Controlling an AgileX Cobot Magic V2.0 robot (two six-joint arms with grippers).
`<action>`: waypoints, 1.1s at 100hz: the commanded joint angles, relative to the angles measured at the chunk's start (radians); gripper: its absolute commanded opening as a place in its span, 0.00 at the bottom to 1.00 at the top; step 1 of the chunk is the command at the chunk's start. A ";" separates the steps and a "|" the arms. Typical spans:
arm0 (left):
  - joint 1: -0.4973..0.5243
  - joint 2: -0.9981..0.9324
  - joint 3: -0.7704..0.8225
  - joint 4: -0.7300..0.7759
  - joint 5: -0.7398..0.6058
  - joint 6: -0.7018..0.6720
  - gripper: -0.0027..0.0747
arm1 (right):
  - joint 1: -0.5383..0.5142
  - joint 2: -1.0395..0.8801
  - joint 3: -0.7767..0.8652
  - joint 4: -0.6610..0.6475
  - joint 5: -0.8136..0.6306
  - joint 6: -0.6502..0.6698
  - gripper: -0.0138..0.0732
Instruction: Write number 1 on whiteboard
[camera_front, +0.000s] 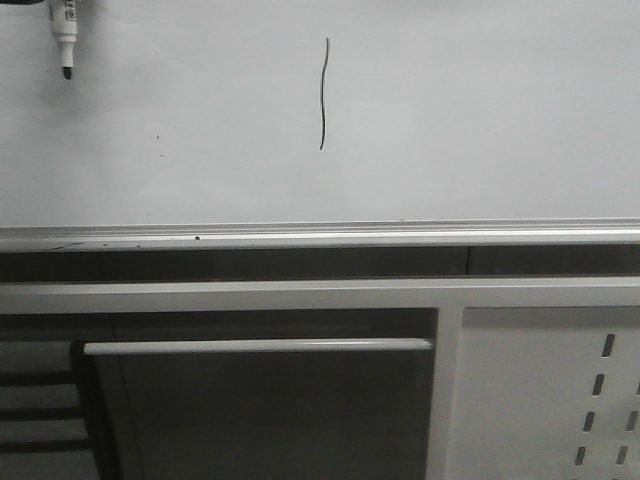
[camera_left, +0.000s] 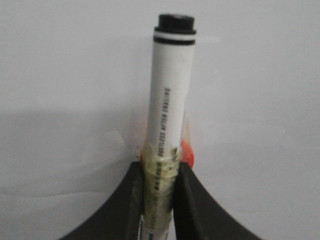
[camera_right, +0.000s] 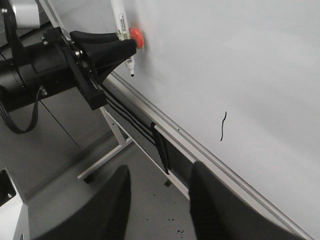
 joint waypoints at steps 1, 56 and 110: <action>0.001 -0.018 -0.035 0.039 -0.054 -0.011 0.01 | -0.008 -0.015 -0.034 0.036 -0.040 -0.001 0.45; 0.001 -0.018 -0.035 0.037 -0.052 -0.011 0.52 | -0.008 -0.015 -0.034 0.036 -0.032 -0.001 0.45; 0.001 -0.102 -0.035 0.029 0.072 0.000 0.51 | -0.008 -0.017 -0.034 0.036 -0.037 -0.001 0.45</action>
